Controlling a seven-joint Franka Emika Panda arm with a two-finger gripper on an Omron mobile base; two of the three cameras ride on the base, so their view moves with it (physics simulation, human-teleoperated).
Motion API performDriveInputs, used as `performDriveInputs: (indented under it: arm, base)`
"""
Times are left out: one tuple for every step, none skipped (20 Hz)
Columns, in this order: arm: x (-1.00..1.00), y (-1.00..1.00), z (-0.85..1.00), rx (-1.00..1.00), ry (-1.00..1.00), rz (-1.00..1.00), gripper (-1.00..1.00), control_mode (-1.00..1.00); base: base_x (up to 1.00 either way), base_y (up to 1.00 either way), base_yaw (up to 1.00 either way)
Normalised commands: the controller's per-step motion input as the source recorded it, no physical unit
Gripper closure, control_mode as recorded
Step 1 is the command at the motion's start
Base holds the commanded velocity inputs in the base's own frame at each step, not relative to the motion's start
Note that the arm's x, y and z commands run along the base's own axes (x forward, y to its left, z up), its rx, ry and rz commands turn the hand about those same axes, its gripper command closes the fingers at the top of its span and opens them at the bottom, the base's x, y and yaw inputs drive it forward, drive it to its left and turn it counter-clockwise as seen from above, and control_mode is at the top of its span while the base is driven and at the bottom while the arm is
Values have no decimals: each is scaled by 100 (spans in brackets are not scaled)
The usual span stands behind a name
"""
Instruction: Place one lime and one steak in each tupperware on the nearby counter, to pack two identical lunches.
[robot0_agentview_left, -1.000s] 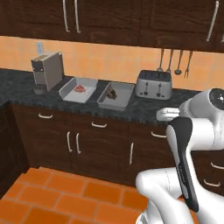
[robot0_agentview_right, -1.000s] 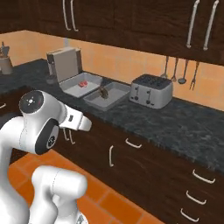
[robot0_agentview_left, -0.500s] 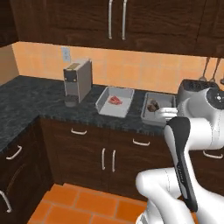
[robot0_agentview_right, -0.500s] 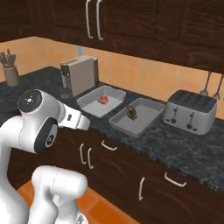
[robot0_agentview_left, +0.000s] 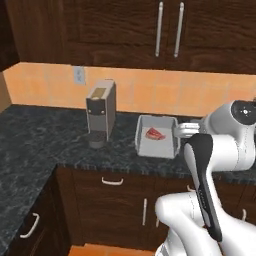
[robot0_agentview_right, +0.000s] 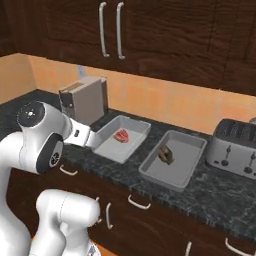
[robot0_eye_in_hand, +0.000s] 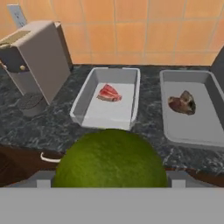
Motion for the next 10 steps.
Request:
performDriveInputs:
  arm:
    - [0, 0, 0, 0, 0, 0, 100, 100]
    - [0, 0, 0, 0, 0, 0, 100, 100]
    - [0, 0, 0, 0, 0, 0, 100, 100]
    - [0, 0, 0, 0, 0, 0, 100, 100]
    - [0, 0, 0, 0, 0, 0, 100, 100]
    - [0, 0, 0, 0, 0, 0, 100, 100]
    - [0, 0, 0, 0, 0, 0, 100, 100]
    - [0, 0, 0, 0, 0, 0, 100, 100]
    - [0, 0, 0, 0, 0, 0, 100, 100]
    - [0, 0, 0, 0, 0, 0, 100, 100]
  base:
    - [54, 0, -32]
    - [51, 0, -31]
    - [48, 0, -31]
    - [48, 0, -31]
    - [47, 0, -30]
    - [44, 0, -29]
    - [41, 14, -28]
    - [37, 29, -27]
    - [37, 39, -26]
    - [32, 48, -25]
